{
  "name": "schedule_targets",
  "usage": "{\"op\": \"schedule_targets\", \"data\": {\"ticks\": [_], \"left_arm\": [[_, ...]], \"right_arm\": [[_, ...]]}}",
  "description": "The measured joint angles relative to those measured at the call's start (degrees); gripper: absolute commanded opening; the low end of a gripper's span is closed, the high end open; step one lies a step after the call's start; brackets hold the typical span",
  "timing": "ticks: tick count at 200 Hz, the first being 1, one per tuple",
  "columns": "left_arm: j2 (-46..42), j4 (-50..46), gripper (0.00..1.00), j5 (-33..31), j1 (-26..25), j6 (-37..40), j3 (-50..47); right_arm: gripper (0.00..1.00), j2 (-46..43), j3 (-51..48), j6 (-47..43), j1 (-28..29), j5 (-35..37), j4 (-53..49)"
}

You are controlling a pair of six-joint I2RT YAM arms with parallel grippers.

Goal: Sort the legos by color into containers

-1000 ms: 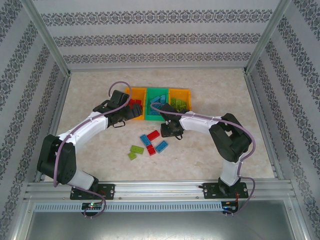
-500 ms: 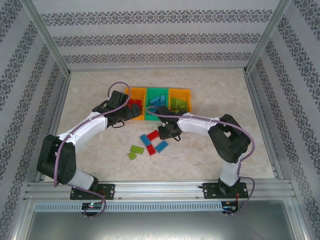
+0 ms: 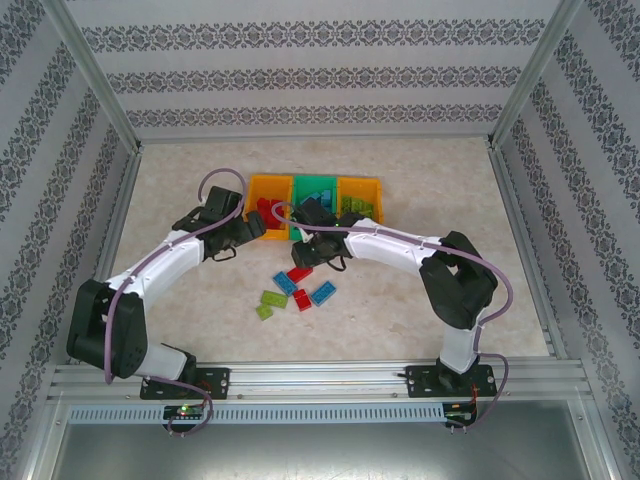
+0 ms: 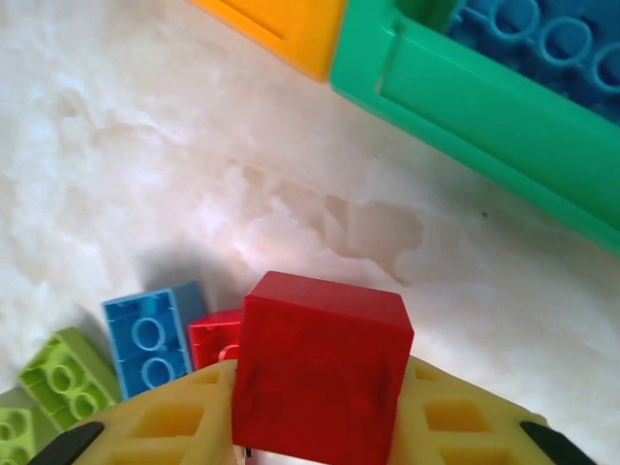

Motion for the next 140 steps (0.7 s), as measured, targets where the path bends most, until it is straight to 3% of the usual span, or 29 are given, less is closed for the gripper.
{"op": "schedule_targets", "data": {"ticks": [73, 140], "left_arm": [[-2.3, -1.1, 0.99, -0.6, 3.6, -1.3, -2.2], [-4.0, -2.5, 0.99, -1.0, 5.2, -2.2, -4.4]], "right_arm": [[0.29, 9.6, 15.2, 0.0, 0.9, -7.6, 0.5], [0.32, 18.2, 27.8, 2.8, -1.6, -9.5, 1.1]]}}
